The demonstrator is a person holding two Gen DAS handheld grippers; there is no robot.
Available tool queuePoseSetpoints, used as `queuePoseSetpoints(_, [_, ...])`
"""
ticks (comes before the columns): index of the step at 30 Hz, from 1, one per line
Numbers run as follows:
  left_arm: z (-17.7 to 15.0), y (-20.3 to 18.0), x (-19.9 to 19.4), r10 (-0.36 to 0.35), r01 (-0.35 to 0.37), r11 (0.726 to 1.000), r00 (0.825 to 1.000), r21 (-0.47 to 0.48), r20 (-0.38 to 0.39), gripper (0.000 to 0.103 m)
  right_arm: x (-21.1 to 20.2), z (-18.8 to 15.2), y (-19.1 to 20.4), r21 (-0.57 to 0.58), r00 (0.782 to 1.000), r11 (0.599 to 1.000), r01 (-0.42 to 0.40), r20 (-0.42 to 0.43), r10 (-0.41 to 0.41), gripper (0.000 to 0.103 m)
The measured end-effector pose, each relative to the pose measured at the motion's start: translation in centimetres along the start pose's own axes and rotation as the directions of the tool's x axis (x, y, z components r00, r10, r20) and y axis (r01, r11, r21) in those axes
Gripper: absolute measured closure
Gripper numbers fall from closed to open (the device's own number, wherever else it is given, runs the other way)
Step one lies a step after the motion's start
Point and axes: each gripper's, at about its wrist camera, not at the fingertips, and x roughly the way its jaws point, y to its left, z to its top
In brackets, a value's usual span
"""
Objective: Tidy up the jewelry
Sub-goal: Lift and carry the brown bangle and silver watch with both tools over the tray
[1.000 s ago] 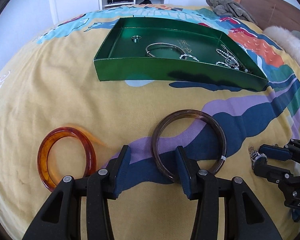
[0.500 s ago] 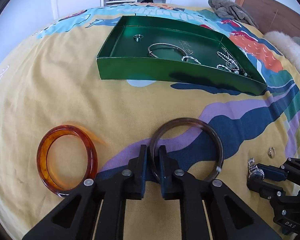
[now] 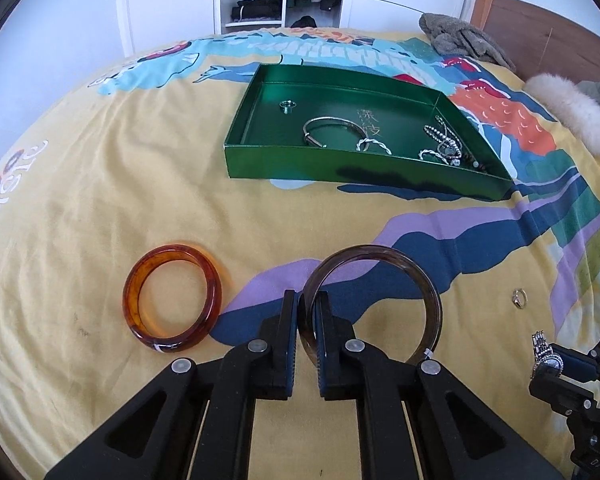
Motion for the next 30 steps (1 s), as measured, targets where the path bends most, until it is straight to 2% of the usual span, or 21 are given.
queuePoseSetpoints(10, [-0.3, -0.7, -5.1, 0.021, -0.024, 0.999, 0.997, 0.030, 0.080, 0.095, -4.5, -0.3, 1.5, -0.005, 0.998, 1.000, 0.021, 0.068, -0.020, 0.083])
queuePoseSetpoints(19, [-0.1, -0.4, -10.2, 0.015, -0.017, 1.000, 0.986, 0.011, 0.164, 0.095, -8.5, 0.0, 2.9, -0.008, 0.990, 0.999, 0.050, 0.136, -0.048, 0.083])
queuePoseSetpoints(30, [2.3, 0.9, -14.8, -0.004, 0.010, 1.000, 0.965, -0.019, 0.262, 0.095, -12.6, 3.1, 3.8, -0.005, 0.966, 0.996, 0.092, 0.243, -0.087, 0.083])
